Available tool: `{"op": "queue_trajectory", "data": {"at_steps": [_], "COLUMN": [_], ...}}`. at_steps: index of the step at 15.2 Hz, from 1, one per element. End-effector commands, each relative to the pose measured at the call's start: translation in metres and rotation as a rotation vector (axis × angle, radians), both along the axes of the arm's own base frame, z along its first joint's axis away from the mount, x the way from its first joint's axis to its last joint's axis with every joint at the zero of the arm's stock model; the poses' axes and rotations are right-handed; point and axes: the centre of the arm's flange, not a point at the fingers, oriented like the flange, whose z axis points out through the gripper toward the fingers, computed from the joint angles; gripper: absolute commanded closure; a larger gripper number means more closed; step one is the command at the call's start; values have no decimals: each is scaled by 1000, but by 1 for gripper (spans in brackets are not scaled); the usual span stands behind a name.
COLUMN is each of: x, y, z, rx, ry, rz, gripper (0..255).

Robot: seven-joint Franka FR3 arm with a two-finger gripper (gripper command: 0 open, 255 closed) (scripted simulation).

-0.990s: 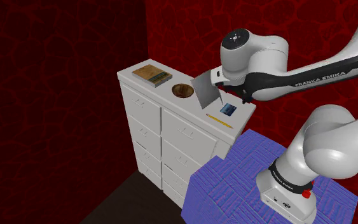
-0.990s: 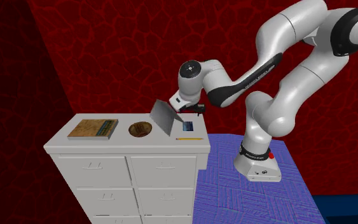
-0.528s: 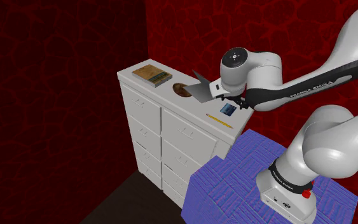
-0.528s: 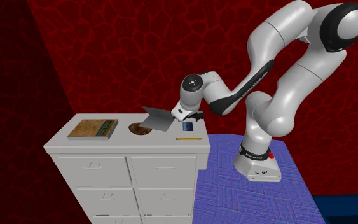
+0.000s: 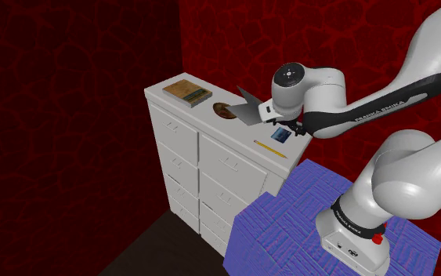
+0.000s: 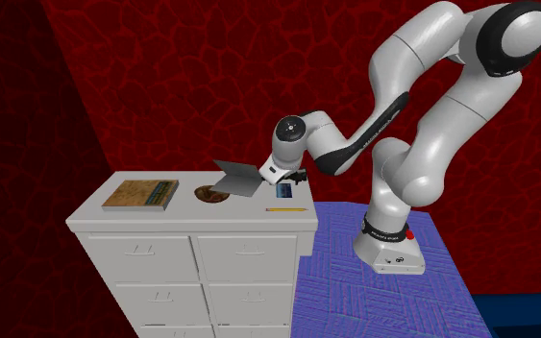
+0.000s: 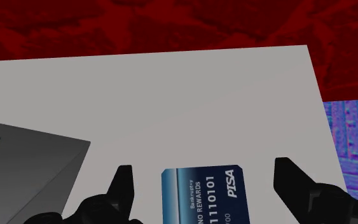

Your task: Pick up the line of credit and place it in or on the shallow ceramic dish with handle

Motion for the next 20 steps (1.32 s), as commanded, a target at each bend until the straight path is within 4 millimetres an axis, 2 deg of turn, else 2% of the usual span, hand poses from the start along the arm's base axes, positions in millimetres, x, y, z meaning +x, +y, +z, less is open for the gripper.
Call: {"op": "queue_trajectory", "data": {"at_steps": [1, 2, 11, 20], "x": [0, 0, 0, 0], "y": [0, 0, 0, 0], "z": [0, 0, 0, 47], "rx": [0, 0, 0, 0], "ry": [0, 0, 0, 0], "rz": [0, 0, 0, 0], "gripper": [0, 255, 255, 255]}}
